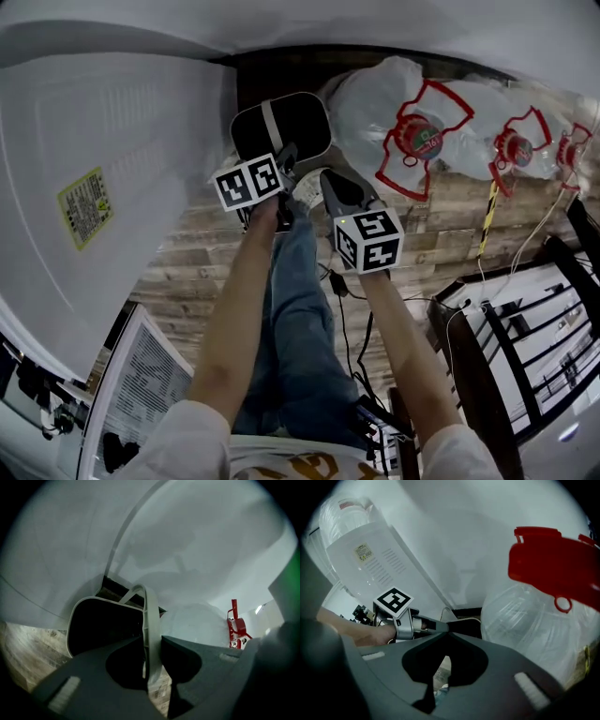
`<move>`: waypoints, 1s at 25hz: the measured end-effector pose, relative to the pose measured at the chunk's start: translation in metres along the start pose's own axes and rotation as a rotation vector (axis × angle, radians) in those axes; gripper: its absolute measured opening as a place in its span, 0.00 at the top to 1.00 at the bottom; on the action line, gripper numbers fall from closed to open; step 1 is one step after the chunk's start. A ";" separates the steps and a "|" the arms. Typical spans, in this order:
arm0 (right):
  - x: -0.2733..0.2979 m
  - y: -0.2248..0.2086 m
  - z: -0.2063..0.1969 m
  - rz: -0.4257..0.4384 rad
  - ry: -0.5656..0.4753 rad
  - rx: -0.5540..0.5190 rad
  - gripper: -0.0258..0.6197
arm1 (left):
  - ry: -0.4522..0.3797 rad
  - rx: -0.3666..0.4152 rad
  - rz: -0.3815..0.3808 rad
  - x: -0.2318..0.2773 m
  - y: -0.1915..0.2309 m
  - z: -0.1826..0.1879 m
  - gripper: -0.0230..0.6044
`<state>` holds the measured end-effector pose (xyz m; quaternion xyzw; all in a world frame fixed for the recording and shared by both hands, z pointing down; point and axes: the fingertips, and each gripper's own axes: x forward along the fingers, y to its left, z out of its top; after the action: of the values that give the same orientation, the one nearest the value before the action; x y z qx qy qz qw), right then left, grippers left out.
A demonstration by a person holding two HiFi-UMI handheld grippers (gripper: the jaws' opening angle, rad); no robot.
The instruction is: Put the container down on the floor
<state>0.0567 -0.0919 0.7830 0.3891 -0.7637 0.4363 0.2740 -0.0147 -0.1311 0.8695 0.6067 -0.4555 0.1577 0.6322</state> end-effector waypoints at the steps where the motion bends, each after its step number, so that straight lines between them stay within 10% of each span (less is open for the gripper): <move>1: 0.001 -0.001 -0.002 0.000 -0.002 0.007 0.92 | 0.000 0.005 0.004 0.002 0.003 0.000 0.85; 25: 0.019 0.015 -0.014 0.044 0.042 -0.017 0.92 | 0.018 0.005 0.133 0.001 0.051 -0.032 0.85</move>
<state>0.0346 -0.0820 0.7973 0.3606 -0.7697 0.4438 0.2839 -0.0401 -0.0914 0.9065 0.5751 -0.4884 0.2058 0.6231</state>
